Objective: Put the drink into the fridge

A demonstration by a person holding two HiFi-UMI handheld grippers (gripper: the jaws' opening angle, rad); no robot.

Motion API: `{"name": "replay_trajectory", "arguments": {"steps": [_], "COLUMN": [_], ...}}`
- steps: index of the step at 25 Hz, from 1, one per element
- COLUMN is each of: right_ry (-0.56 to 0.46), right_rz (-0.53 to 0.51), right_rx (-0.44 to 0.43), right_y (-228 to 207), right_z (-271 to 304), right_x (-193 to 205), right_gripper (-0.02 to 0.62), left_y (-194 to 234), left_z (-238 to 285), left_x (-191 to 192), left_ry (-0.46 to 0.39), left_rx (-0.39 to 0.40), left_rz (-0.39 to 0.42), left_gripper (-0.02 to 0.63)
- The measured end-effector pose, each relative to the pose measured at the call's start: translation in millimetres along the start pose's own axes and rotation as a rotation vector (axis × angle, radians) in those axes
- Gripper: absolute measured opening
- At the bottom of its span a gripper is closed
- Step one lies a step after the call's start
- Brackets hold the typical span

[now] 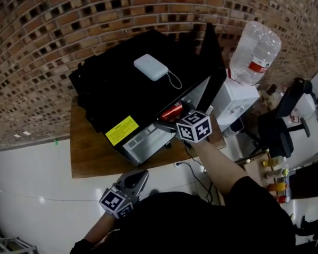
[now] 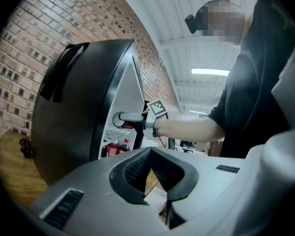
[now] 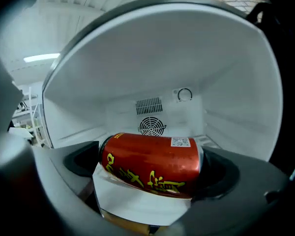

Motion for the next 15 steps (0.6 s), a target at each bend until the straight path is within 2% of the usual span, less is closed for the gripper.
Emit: {"name": "replay_trajectory", "arguments": {"steps": [5,10,15], "right_ry": [0.09,0.086,0.07], "right_rz": [-0.114,-0.074,-0.095], "right_rx": [0.014,0.002,0.03], "right_y": [17,17,13], "right_z": [47,59,58], "right_x": [5,12,15], "right_gripper": [0.607,0.609,0.609], "left_y": [17,23,18], "left_z": [-29,-39,-36], "left_x": [-7,-9,-6], "left_ry": [-0.018,-0.031,-0.027], "left_rx": [-0.028,-0.035,-0.026], "left_rz": [-0.013,-0.017,-0.015], "left_gripper": [-0.006,-0.006,-0.006]}}
Point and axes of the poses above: the fingertips, and each gripper's own axes: z forward along the fingers, y to its left, x out of its underside, the point moved 6 cm from there along -z, backward along the fingers, and after that the axes turned 8 degrees about -z, right-handed, at the moved point
